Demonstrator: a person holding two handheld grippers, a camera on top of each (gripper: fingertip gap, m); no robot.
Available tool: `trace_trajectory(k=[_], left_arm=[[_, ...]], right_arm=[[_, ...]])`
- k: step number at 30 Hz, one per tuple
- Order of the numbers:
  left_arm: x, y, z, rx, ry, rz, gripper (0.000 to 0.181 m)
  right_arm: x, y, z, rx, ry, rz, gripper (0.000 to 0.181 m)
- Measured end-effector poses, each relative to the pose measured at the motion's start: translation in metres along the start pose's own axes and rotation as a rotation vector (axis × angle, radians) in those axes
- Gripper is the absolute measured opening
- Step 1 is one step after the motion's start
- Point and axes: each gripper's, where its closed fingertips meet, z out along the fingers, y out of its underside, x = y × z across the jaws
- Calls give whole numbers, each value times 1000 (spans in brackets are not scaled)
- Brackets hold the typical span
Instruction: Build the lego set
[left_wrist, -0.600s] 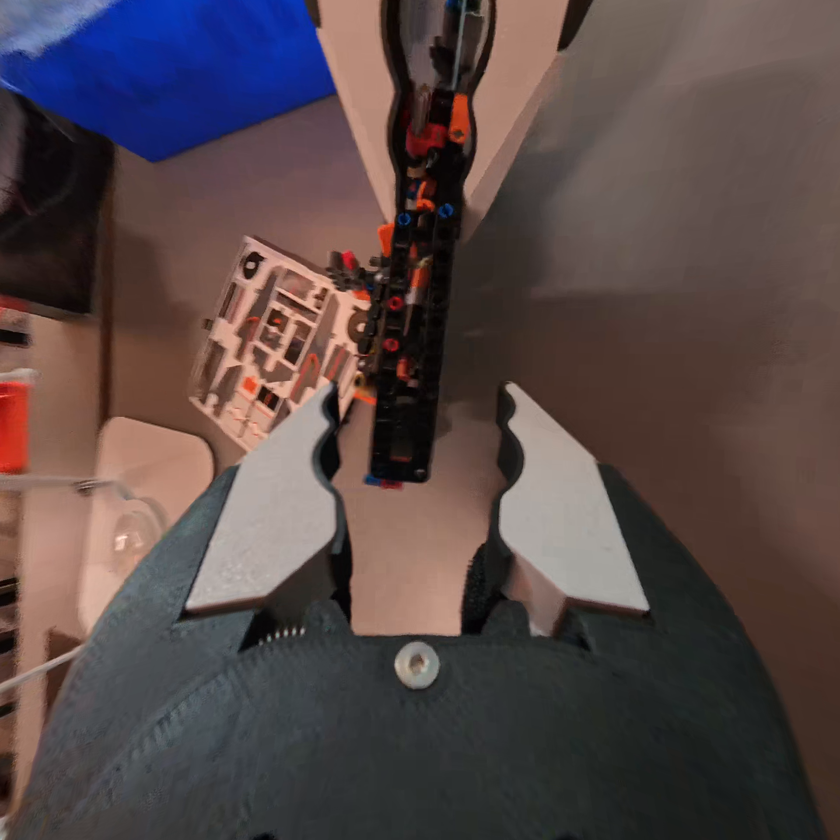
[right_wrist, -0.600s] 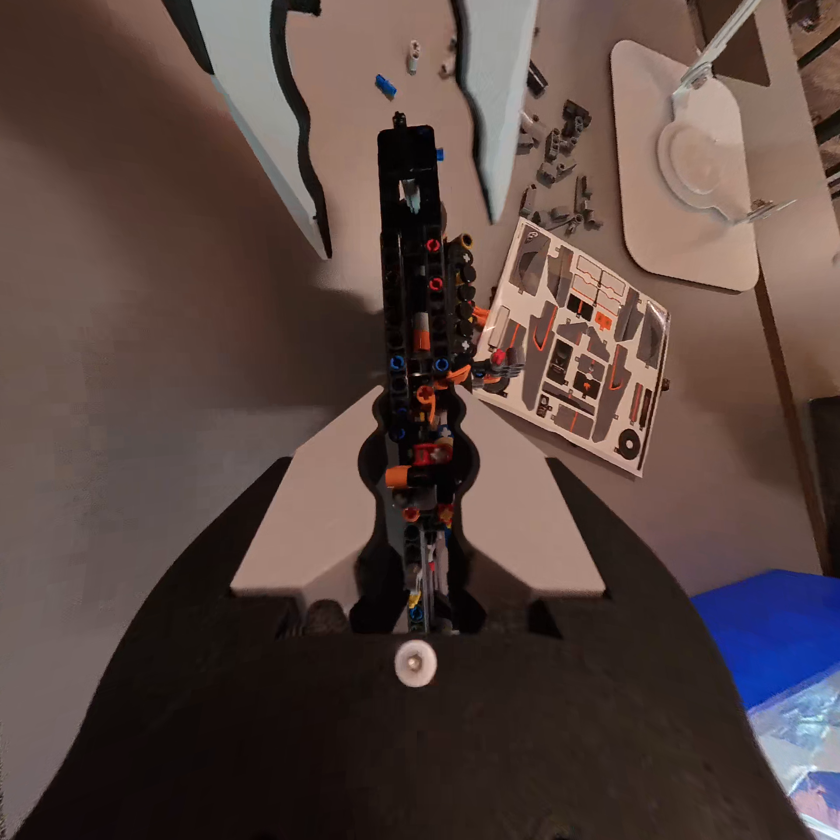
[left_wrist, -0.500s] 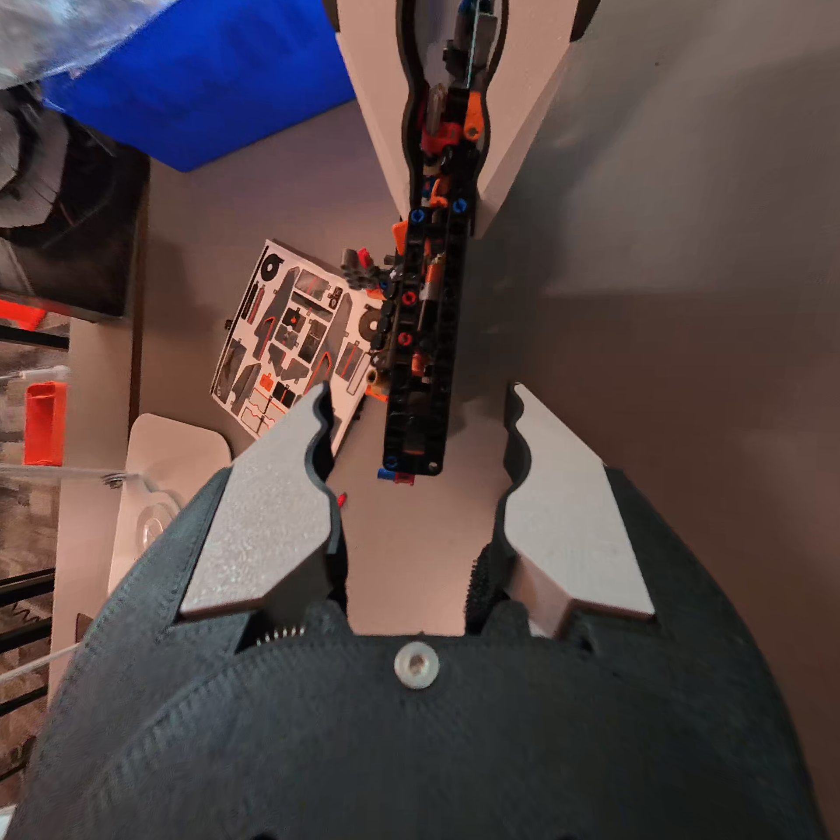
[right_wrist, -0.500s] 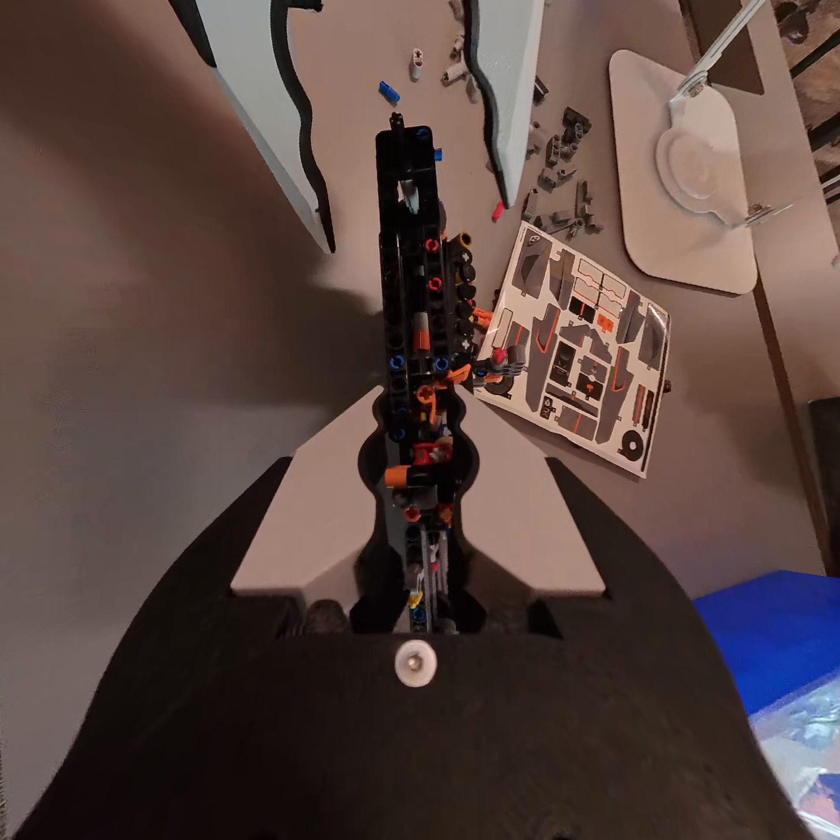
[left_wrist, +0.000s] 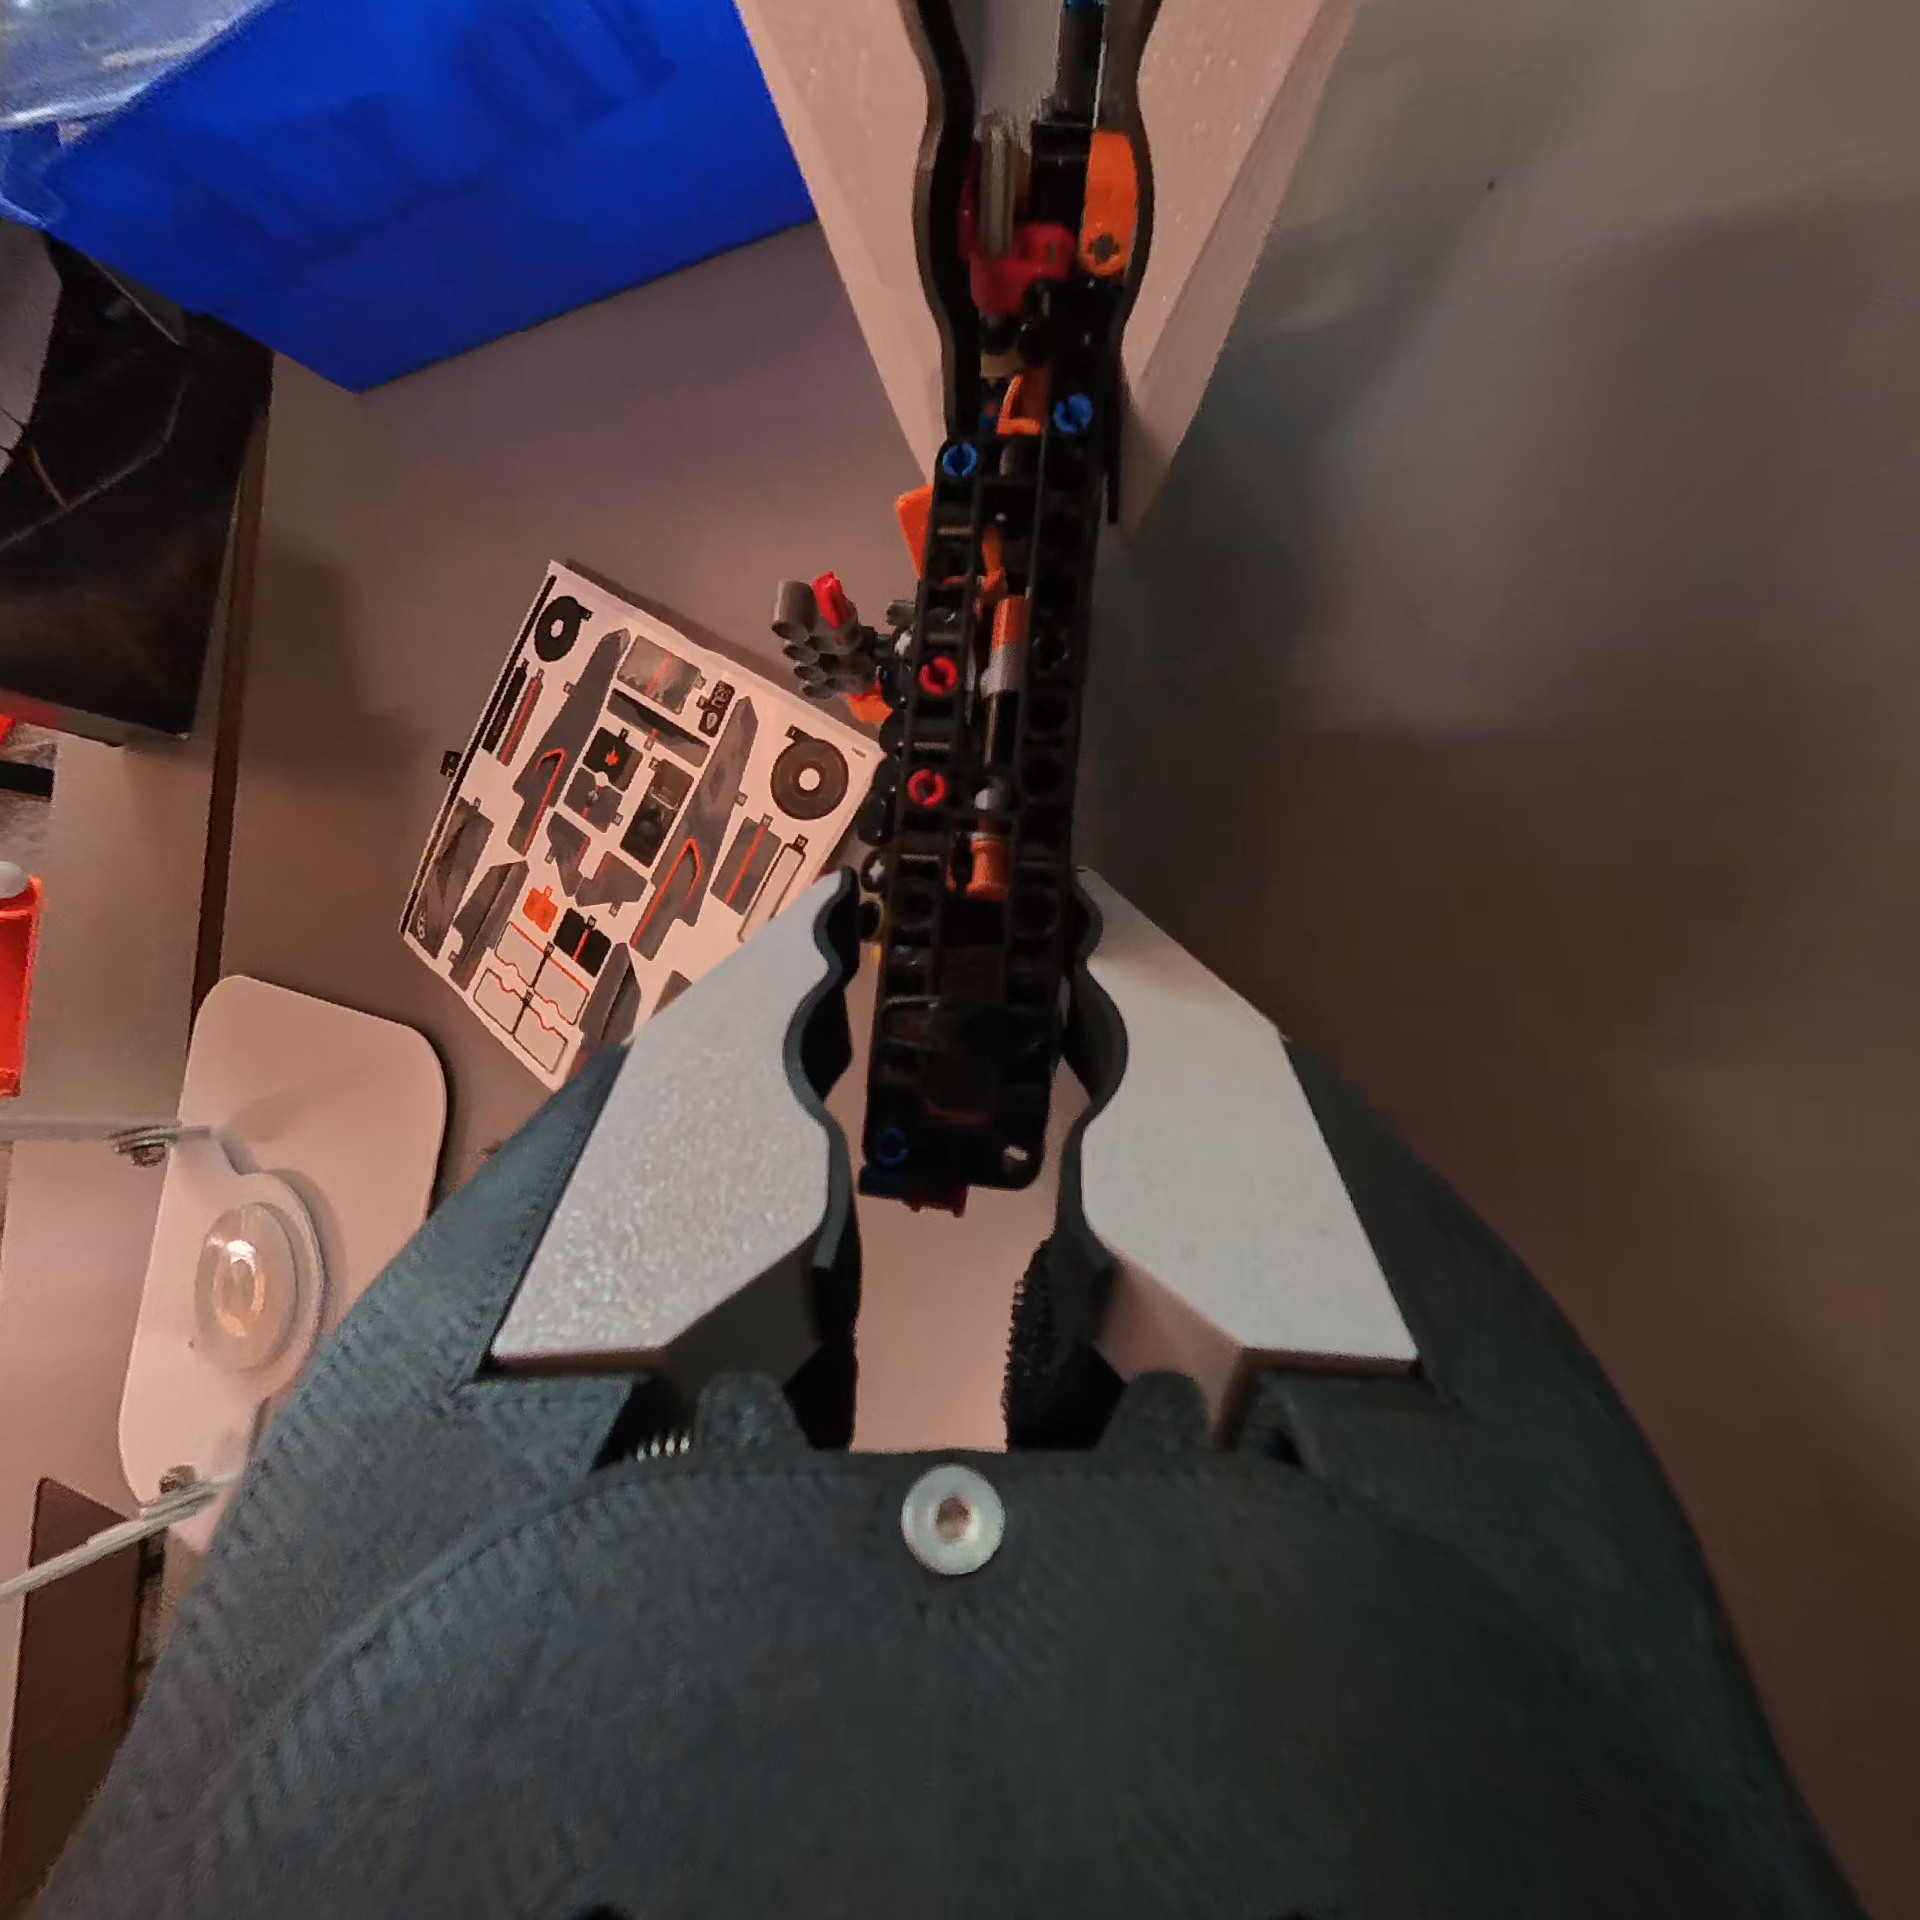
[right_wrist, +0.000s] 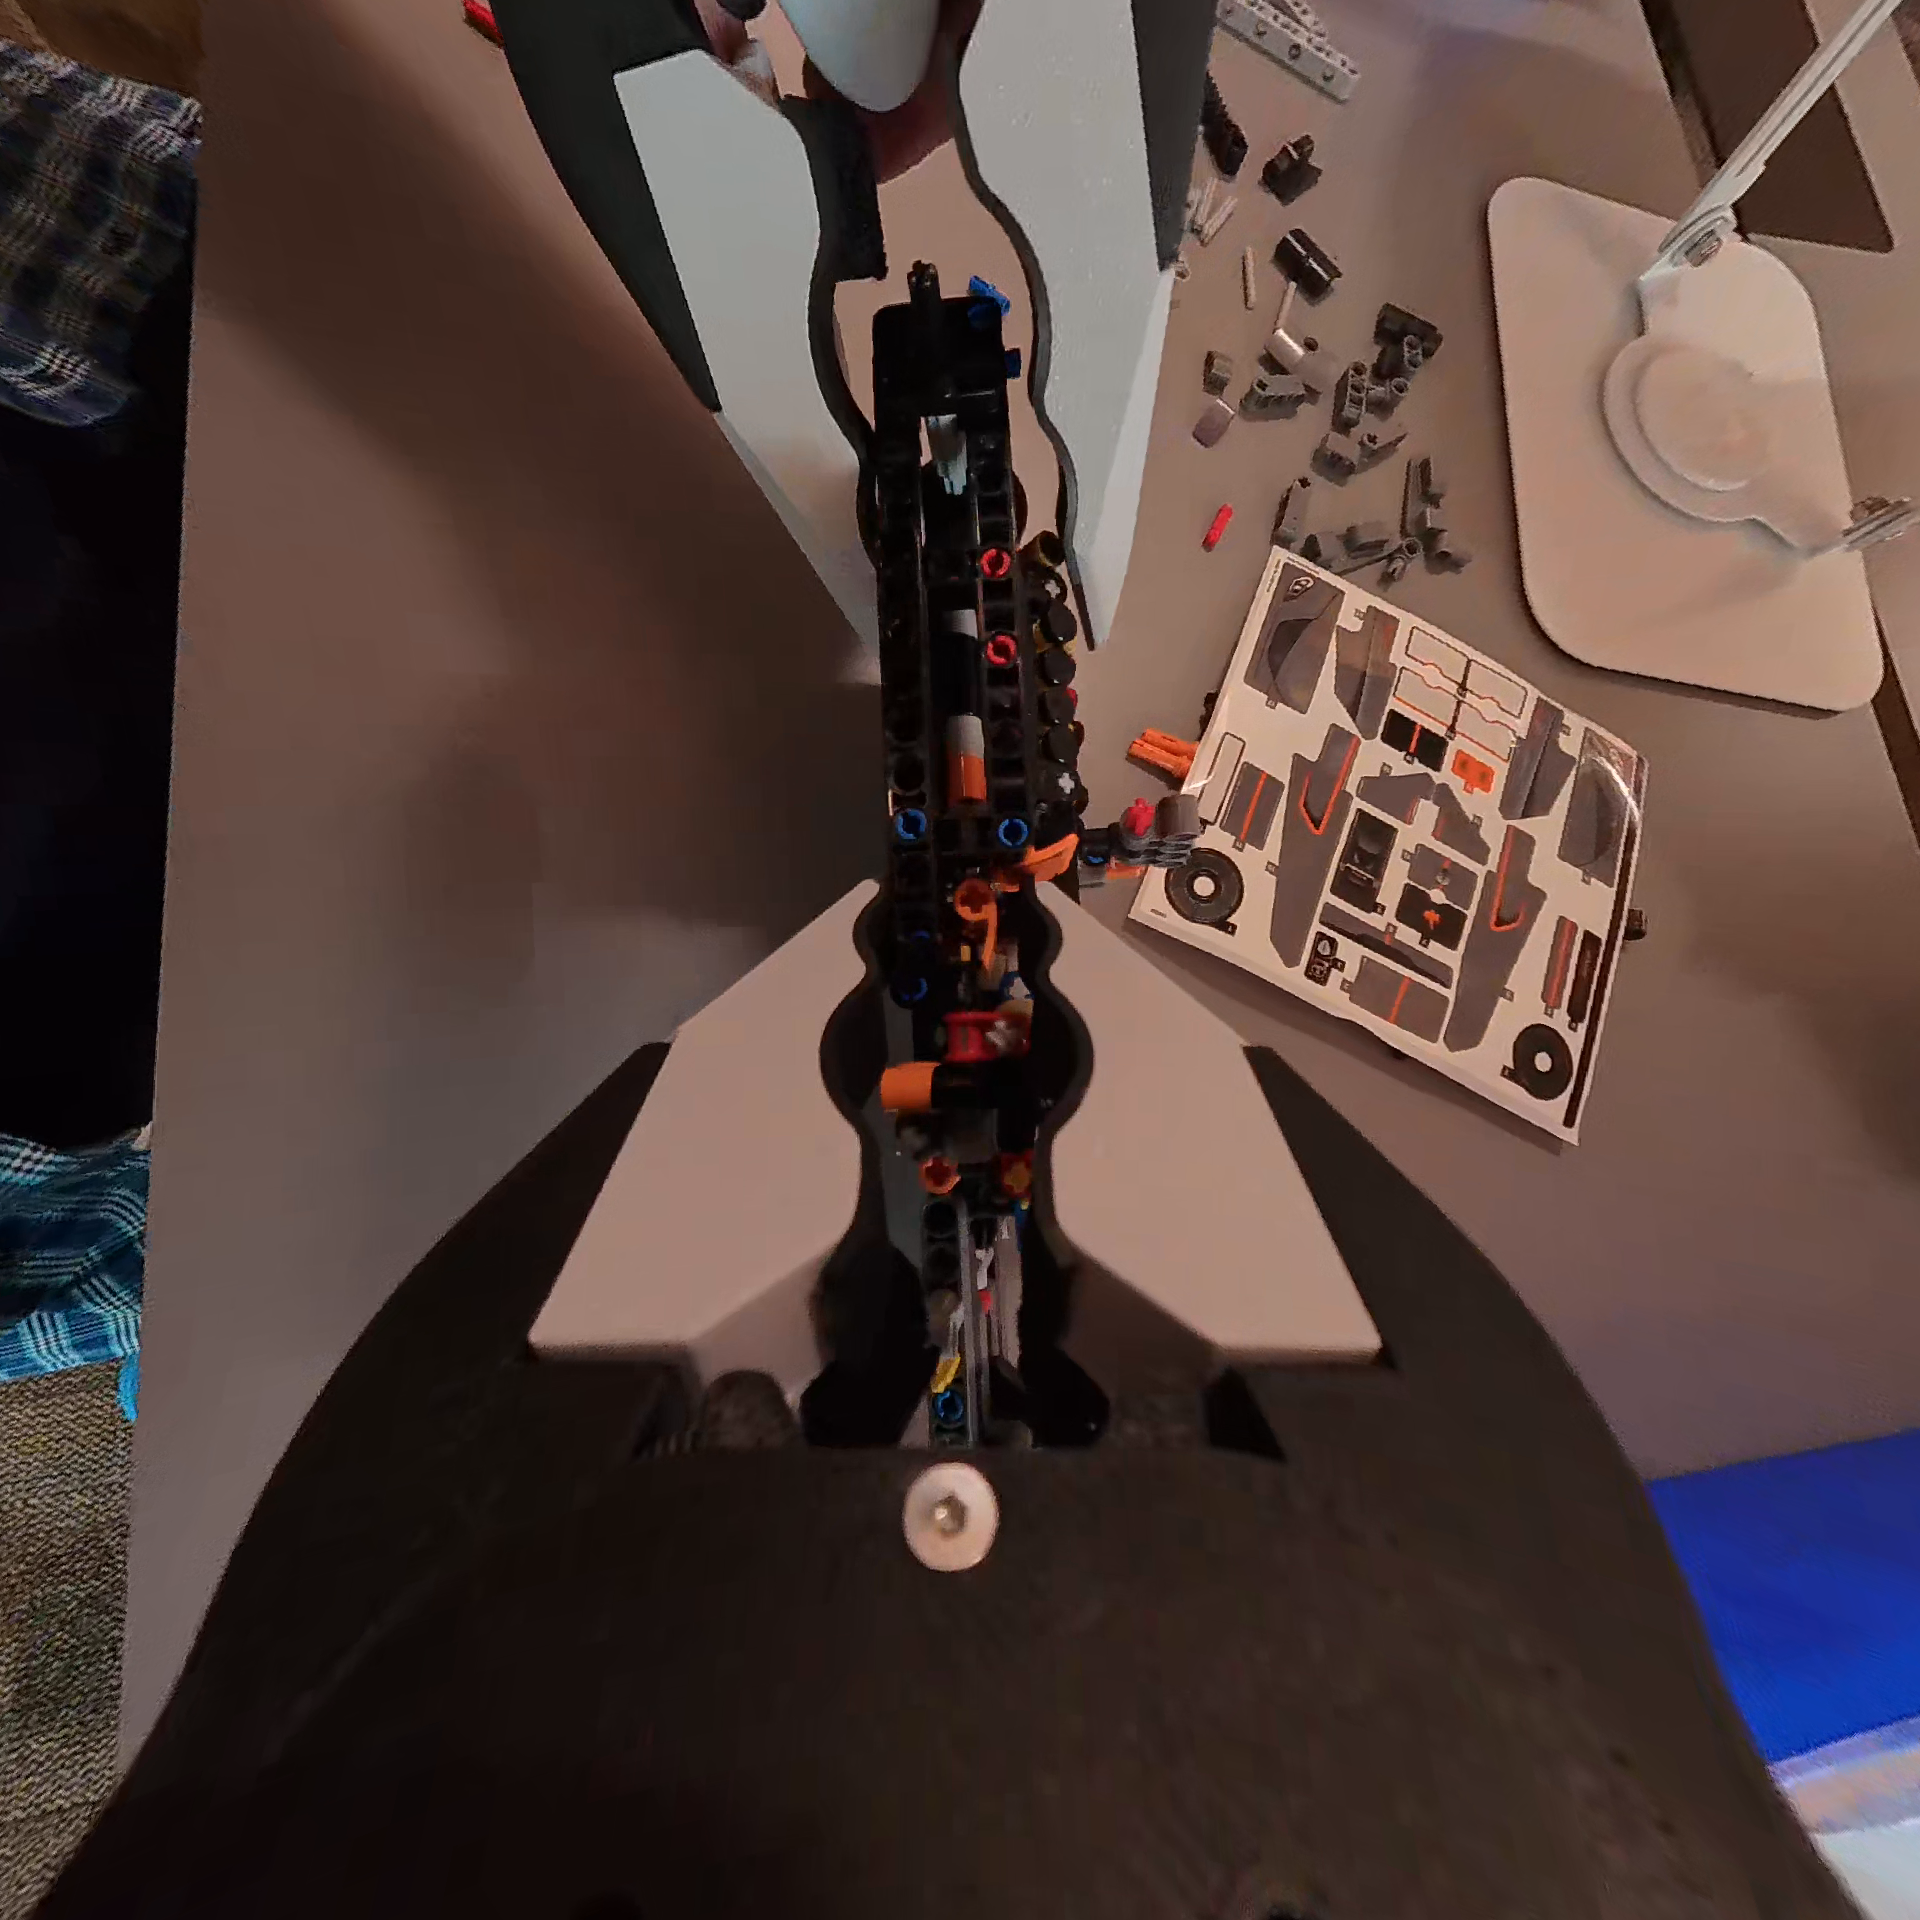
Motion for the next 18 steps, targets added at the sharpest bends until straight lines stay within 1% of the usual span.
trace_trajectory(k=[6,11,14,18], left_arm=[[5,3,-1,-6,-64,-62,37],[10,5,-2,-36,-67,-73,37],[14,3,-3,-47,-10,-103,37],[17,-1,-7,-70,141,-175,37]], right_arm=[[-4,-1,1,11,19,-6,19],[-9,-2,1,16,8,8,20],[-11,-2,-1,16,-25,34,20],[-11,-6,-6,15,-155,140,20]])
